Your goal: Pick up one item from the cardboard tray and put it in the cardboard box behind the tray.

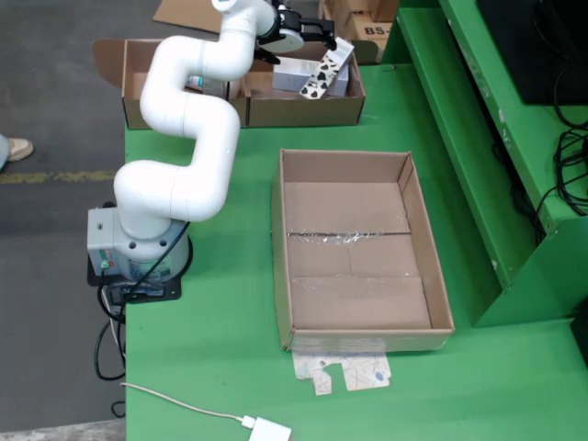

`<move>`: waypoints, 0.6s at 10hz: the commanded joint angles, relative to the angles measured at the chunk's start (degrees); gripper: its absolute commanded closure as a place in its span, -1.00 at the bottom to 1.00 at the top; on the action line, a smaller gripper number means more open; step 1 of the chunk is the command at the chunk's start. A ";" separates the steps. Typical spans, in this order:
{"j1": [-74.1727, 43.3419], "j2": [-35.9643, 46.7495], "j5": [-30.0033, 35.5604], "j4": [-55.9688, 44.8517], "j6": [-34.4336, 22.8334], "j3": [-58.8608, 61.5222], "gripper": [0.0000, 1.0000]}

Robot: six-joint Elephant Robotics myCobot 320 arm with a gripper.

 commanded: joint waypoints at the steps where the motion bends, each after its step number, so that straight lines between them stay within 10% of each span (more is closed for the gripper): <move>1: -0.14 1.61 -0.67 0.68 -0.01 1.66 -1.00; 6: -5.23 4.11 -0.68 0.68 -4.17 1.66 -1.00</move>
